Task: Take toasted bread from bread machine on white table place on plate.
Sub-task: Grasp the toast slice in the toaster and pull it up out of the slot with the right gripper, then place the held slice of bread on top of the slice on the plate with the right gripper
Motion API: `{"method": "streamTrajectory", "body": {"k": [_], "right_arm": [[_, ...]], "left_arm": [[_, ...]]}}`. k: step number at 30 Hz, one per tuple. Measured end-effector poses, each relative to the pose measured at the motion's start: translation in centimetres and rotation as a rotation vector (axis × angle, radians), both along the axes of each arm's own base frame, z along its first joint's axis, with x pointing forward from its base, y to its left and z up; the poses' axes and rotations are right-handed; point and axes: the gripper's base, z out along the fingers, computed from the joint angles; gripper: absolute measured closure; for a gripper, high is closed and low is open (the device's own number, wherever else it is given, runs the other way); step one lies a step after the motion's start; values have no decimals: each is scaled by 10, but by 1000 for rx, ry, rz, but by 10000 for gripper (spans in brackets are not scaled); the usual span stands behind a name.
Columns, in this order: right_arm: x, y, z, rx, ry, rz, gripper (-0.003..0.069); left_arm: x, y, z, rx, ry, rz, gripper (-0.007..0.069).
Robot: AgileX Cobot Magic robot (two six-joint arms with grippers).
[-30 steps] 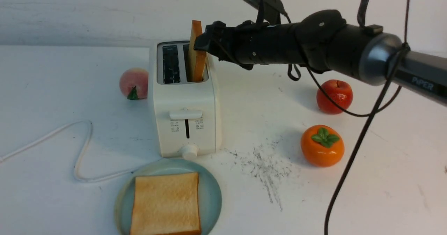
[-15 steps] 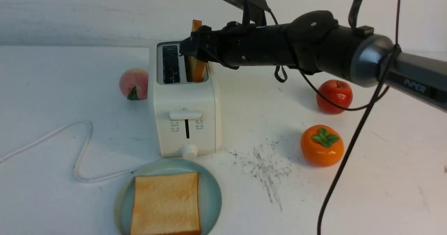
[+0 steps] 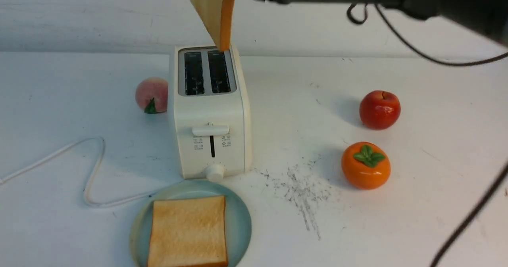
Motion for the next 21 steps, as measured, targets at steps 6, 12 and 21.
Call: {"method": "streamTrajectory", "body": {"k": [6, 12, 21], "right_arm": [[-72, -12, 30, -148, 6, 380, 593], [-82, -9, 0, -272, 164, 532, 593], [-54, 8, -99, -311, 497, 559, 593]], "left_arm": [[1, 0, 1, -2, -13, 2, 638], [2, 0, 3, -4, -41, 4, 638], [3, 0, 4, -5, -54, 5, 638]]}}
